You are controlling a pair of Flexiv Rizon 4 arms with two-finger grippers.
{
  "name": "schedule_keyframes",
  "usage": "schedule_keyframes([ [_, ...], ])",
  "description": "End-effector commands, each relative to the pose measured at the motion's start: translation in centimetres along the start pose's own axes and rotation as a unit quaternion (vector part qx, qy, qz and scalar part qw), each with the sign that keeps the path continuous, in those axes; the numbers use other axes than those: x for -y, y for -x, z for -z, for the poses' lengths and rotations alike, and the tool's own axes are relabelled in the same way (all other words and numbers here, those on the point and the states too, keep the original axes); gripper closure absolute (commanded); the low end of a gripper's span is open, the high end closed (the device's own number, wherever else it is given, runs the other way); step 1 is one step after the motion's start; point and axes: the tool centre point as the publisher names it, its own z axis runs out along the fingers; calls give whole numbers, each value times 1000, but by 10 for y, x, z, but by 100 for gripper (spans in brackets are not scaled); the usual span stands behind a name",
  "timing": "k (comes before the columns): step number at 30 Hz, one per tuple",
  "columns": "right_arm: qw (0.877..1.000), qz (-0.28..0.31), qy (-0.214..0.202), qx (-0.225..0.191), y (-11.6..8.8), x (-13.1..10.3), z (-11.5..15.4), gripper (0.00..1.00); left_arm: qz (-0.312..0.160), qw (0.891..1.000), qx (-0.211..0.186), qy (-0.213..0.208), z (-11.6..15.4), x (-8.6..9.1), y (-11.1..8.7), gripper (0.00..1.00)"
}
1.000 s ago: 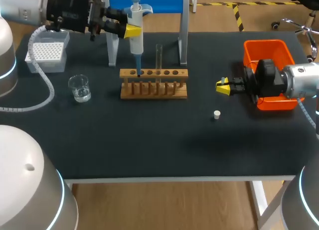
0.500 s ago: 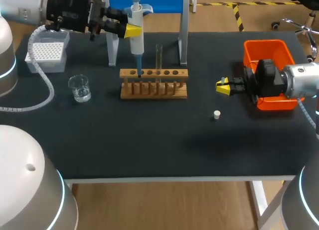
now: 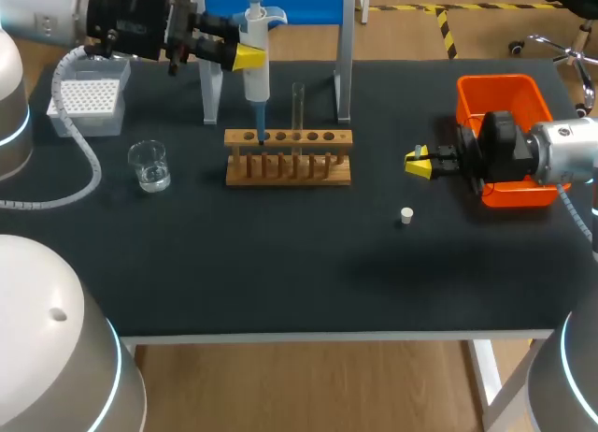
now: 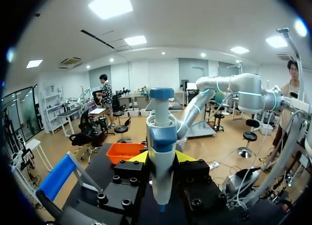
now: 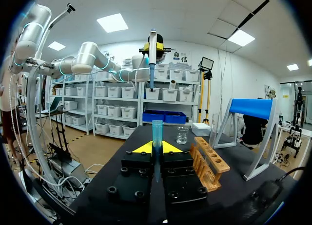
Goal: Invert the test tube, pick up the pipette, mount the tip to pipette, aspirate from beaker and dispense into the tube, eject the tip, return the pipette, and cap with the stopper.
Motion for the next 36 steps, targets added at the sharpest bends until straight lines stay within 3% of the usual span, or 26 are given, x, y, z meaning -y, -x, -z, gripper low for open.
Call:
schedule_keyframes([
  [1, 1000, 0, 0, -2, 0, 0, 1, 100, 0, 1000, 0, 1, 1, 1, 0, 100],
  [22, 1000, 0, 0, -2, 0, 0, 1, 100, 0, 1000, 0, 1, 1, 1, 0, 100],
  [36, 1000, -3, 18, 6, 0, -6, -68, 100, 0, 1000, 0, 1, 1, 1, 0, 100],
])
